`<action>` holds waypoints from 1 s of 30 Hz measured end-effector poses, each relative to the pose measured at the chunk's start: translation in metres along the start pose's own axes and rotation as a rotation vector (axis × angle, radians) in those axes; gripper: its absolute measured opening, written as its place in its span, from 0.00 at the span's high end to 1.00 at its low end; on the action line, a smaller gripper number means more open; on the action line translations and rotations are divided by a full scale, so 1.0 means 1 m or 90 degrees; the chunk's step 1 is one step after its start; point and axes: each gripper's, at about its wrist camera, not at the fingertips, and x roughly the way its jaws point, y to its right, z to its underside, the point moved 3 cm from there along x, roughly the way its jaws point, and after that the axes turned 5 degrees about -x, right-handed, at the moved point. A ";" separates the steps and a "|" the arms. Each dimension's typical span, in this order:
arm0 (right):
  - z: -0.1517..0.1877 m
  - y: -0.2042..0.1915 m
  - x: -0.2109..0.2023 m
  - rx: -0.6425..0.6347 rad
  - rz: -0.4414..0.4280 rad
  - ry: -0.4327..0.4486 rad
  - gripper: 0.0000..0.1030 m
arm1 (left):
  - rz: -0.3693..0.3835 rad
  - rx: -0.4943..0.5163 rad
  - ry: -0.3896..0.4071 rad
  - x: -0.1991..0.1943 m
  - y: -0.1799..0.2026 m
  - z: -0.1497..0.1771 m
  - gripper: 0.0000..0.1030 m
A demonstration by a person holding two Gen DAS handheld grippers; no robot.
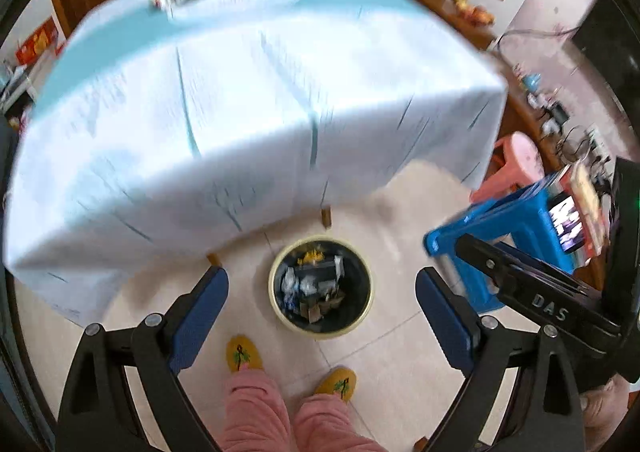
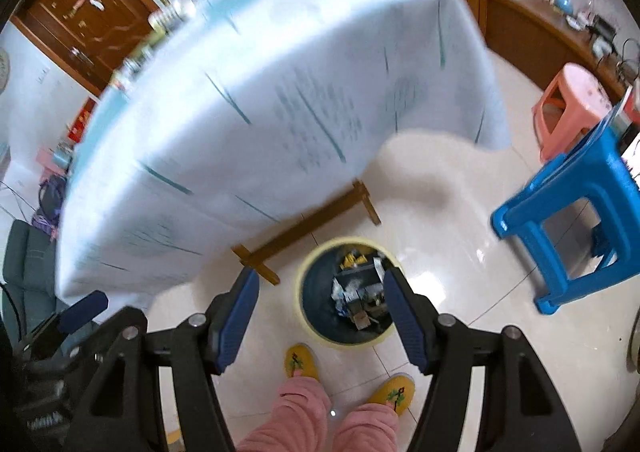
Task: Collect trash
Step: 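Move both tools back toward the wrappers on the table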
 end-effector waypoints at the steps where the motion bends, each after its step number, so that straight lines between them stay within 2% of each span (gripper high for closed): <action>1: -0.006 -0.004 -0.017 -0.002 -0.002 0.012 0.37 | 0.002 0.000 0.009 -0.009 0.001 -0.005 0.09; 9: -0.050 -0.035 -0.127 -0.052 -0.018 0.111 0.37 | 0.014 0.001 0.118 -0.108 0.012 -0.051 0.09; 14: -0.068 -0.051 -0.163 -0.093 -0.036 0.156 0.37 | 0.021 -0.014 0.172 -0.141 0.017 -0.070 0.09; 22: -0.095 -0.077 -0.178 -0.158 -0.064 0.191 0.37 | -0.010 -0.020 0.208 -0.169 0.018 -0.093 0.09; 30: -0.124 -0.106 -0.157 -0.207 -0.073 0.187 0.37 | -0.043 -0.034 0.192 -0.152 -0.002 -0.127 0.09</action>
